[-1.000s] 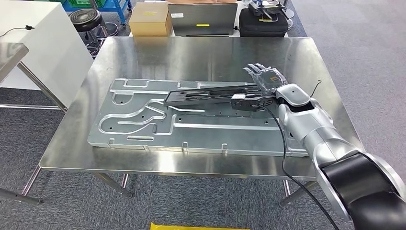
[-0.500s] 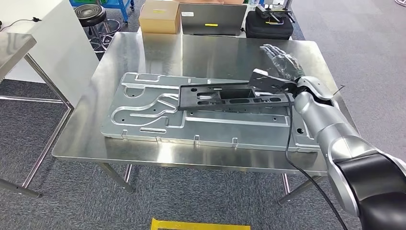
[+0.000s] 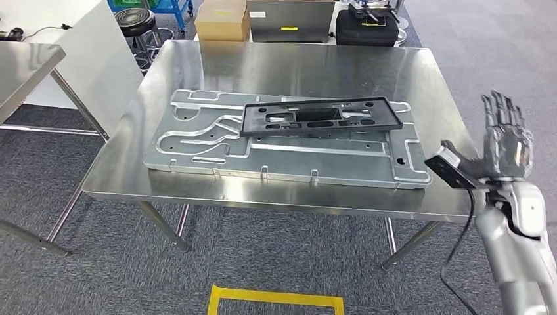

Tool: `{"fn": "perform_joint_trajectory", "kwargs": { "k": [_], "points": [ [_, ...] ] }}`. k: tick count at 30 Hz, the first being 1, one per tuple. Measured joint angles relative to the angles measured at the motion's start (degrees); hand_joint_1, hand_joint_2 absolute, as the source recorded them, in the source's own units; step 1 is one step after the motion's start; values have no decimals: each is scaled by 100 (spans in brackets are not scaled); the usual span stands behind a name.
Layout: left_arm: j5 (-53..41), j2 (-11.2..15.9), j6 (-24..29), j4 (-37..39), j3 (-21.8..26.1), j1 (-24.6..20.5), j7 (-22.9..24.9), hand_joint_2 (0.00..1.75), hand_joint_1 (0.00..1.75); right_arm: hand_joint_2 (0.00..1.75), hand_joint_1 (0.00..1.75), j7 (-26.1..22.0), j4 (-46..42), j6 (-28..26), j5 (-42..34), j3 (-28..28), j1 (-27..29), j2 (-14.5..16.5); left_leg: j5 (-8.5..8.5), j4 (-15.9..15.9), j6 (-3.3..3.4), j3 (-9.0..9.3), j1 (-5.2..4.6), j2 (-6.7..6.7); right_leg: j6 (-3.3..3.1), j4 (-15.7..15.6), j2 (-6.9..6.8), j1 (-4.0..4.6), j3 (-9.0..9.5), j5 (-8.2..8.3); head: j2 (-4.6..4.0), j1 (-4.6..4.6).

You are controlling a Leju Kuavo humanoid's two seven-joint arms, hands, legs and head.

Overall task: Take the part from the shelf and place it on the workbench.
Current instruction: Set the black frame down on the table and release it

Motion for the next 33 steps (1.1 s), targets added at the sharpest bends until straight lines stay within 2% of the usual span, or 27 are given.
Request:
{"fn": "perform_joint_trajectory", "kwargs": {
  "k": [1,2,3,4,5,6,7,9,10,11,13,14,15,16,17,18,19,20,21,22,23,24,26,28,30,32,33],
  "points": [
    [-21,0,5,0,-1,0,3,0,0,0,0,-17,-117,-309,18,-264,313,49,77,29,2,128,1,5,11,13,-12,1,-81,50,0,0],
    [-41,0,9,0,-3,-1,7,0,0,0,0,-28,-197,-559,28,-511,589,111,211,-150,18,356,0,6,24,25,-21,2,-156,98,0,0],
    [-53,0,11,0,-7,-6,7,0,0,0,0,-35,-258,-709,31,-731,823,174,301,-511,46,677,-5,-1,38,36,-23,1,-214,146,0,0],
    [-62,0,15,0,-10,-14,7,0,0,0,0,-39,-312,-770,33,-914,1015,226,296,-971,80,1024,-21,-11,60,45,-15,3,-261,192,0,0],
    [-67,-1,18,0,-14,-25,7,0,0,0,0,-42,-363,-790,35,-1065,1165,265,254,-1349,113,1288,-37,-19,88,41,-4,0,-285,242,0,0],
    [-68,-2,21,0,-16,-36,8,0,0,0,0,-44,-407,-797,37,-1188,1279,298,192,-1619,143,1458,-56,-26,122,33,11,-8,-294,292,0,-1],
    [-68,-3,23,0,-17,-46,8,0,0,0,0,-51,-445,-806,34,-1294,1374,326,168,-1747,172,1514,-76,-26,162,10,26,-16,-295,346,0,-1],
    [-75,-8,30,0,-20,-63,14,0,0,0,0,-197,-477,-824,-38,-1499,1535,425,291,-1809,247,1465,-82,-3,240,-26,55,-36,-305,412,0,-1],
    [-81,-11,37,0,-23,-72,22,0,0,0,0,-446,-426,-836,-73,-1660,1560,572,374,-1847,291,1425,-76,21,267,28,75,-40,-343,315,0,1],
    [-91,-16,46,0,-28,-79,35,0,0,0,0,-857,-310,-848,-111,-1911,1526,794,467,-1887,323,1366,-67,55,288,189,96,-40,-412,99,0,1],
    [-130,-29,61,0,-44,-99,69,0,0,0,0,-1872,76,-865,-159,-2756,1390,1456,627,-1910,359,1199,-71,104,315,840,118,-51,-594,-531,0,1],
    [-157,-37,70,0,-52,-106,86,0,0,0,0,-2217,343,-867,-160,-3346,1341,1785,702,-1902,362,1098,-79,107,329,1212,119,-58,-654,-736,0,0],
    [-180,-45,81,0,-59,-112,101,0,0,0,0,-2350,650,-866,-137,-4001,1320,2083,771,-1884,363,994,-86,89,338,1494,119,-64,-656,-786,0,0],
    [-193,-51,96,0,-64,-110,114,0,0,44,0,-2260,992,-866,-63,-4674,1303,2331,832,-1857,357,891,-90,65,337,1614,119,-64,-581,-692,0,0],
    [-202,-54,110,0,-68,-104,122,0,0,87,0,-1951,1394,-865,99,-5352,1290,2570,886,-1820,340,788,-92,42,321,1535,120,-58,-407,-524,0,0],
    [-200,-54,124,0,-71,-102,127,0,0,131,0,-1449,1807,-865,369,-5924,1286,2775,931,-1777,316,700,-92,28,289,1265,118,-50,-140,-388,0,0],
    [-189,-54,139,0,-73,-103,128,0,0,131,0,-790,2220,-864,747,-6369,1291,2953,967,-1733,285,628,-96,30,244,852,111,-33,198,-372,0,1],
    [-176,-54,152,0,-74,-109,124,0,0,131,0,-51,2635,-830,1195,-6677,1298,3107,998,-1696,250,581,-101,45,202,428,109,-14,502,-439,0,-1],
    [-160,-54,166,0,-74,-117,114,0,0,131,0,644,3048,-705,1625,-6873,1303,3243,1030,-1674,211,558,-103,75,162,111,113,12,705,-535,0,-1],
    [-146,-52,177,0,-74,-126,103,0,0,131,0,1229,3446,-433,1975,-6998,1315,3363,1068,-1667,169,548,-105,109,125,-70,119,39,802,-607,0,-2],
    [-142,-48,184,0,-74,-131,93,0,0,175,0,1669,3834,-29,2238,-7088,1334,3480,1115,-1670,130,542,-101,138,90,-120,129,48,785,-595,0,-4],
    [-145,-40,190,0,-74,-132,96,0,0,175,0,1973,4188,426,2441,-7158,1352,3586,1124,-1660,89,523,-89,152,44,-115,127,50,729,-540,0,-3],
    [-167,-26,192,0,-75,-126,125,0,0,87,0,2280,4657,1095,2703,-7235,1374,3704,971,-1561,28,450,-67,134,-35,-117,110,32,618,-429,0,-4],
    [-182,-20,192,0,-76,-121,147,0,0,0,0,2347,4783,1267,2799,-7247,1374,3736,805,-1474,3,405,-57,114,-62,-118,101,29,565,-378,0,-4],
    [-187,-20,191,0,-76,-120,152,0,0,0,0,2349,4802,1276,2814,-7247,1374,3742,774,-1454,1,397,-57,112,-67,-118,101,28,559,-372,0,-4],
    [-231,-9,182,0,-84,-93,206,0,0,0,0,2345,5011,1463,2893,-7245,1367,3795,257,-894,-44,282,-47,100,-87,-113,98,31,415,-257,0,-5],
    [-279,4,165,0,-106,-81,236,0,0,0,0,2286,5199,1514,3011,-7228,1365,3822,136,-611,-65,386,-37,94,-86,-89,87,35,220,-122,0,-6]
  ]
}}
